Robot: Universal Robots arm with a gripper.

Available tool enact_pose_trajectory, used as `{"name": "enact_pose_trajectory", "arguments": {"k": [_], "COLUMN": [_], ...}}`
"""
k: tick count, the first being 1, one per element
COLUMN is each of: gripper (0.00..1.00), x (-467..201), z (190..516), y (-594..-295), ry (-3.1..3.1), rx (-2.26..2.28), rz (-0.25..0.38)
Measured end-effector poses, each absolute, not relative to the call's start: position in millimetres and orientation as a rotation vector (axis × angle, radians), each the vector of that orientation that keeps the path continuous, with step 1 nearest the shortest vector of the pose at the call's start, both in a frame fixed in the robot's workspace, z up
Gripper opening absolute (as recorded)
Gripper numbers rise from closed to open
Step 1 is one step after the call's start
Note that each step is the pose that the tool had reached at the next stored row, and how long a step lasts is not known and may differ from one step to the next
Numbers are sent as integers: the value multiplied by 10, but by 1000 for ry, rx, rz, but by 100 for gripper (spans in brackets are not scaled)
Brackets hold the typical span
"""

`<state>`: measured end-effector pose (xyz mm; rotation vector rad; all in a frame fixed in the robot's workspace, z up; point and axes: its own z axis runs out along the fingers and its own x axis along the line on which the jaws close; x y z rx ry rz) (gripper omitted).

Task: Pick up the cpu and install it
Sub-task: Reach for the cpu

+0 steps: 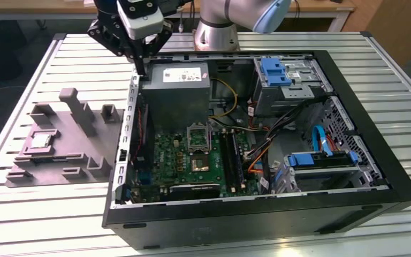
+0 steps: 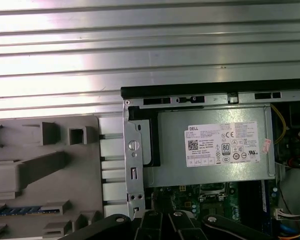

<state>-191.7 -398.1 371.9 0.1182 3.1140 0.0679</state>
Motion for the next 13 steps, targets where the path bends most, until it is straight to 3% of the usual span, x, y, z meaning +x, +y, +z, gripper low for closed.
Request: {"name": "enact_pose_trajectory", "arguments": {"k": [13], "gripper": [11], "x": [-1950], "z": [3708], "y": [-3981], "ry": [3114], "rx": [118], "rz": [68]}}
